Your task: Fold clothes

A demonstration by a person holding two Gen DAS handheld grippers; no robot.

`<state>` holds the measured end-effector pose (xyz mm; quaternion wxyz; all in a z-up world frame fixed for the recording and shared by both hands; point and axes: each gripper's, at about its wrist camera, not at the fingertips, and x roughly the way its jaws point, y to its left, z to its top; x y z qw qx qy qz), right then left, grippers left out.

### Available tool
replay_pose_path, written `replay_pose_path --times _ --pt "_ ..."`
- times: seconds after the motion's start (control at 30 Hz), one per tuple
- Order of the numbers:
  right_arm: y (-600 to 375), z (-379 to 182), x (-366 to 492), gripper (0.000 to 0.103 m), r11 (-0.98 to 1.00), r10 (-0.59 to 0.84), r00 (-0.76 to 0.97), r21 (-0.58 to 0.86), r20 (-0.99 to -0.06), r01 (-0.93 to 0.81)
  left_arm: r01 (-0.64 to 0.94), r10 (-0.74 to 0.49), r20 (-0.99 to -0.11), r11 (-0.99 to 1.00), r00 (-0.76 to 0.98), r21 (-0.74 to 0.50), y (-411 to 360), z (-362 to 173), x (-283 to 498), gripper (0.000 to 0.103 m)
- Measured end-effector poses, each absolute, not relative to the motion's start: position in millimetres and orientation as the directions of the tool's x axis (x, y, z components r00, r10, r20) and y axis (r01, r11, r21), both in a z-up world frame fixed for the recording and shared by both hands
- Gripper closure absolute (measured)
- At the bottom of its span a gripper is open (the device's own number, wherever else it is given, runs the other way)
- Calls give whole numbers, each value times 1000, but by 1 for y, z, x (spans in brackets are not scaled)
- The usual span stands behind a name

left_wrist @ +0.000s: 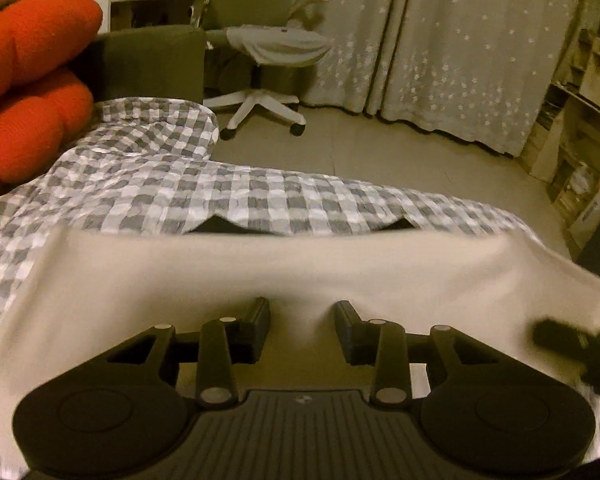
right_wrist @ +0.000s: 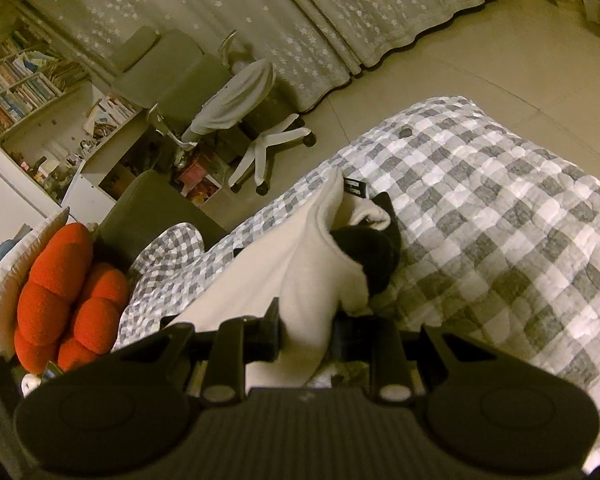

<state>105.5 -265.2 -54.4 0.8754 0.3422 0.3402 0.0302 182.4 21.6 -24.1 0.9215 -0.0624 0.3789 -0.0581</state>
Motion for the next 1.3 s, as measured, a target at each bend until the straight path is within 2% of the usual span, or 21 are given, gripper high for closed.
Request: replay_pose_path --times 0.2,0.37,0.57,0.87,1.2,1.3 --pt "-267 -54 106 81 759 289 766 625 -574 182 21 -139 -733 986 666 -168 19 -22 219 68" --pt "-268 -54 106 81 755 292 765 629 -573 183 17 -131 -722 986 679 -163 19 -23 213 68" --pt "-269 -54 107 81 756 291 765 628 -575 184 53 -49 -662 999 748 -15 7 -29 170 66" --pt "-268 -54 105 81 750 290 764 633 -577 193 64 -9 -649 996 761 62 1 -26 134 66" --pt "-269 -55 104 81 735 289 764 645 -577 209 81 -26 -654 995 756 54 6 -26 108 66" --pt "-272 -58 104 77 724 300 754 654 -585 219 90 -45 -658 995 751 34 13 -25 102 65"
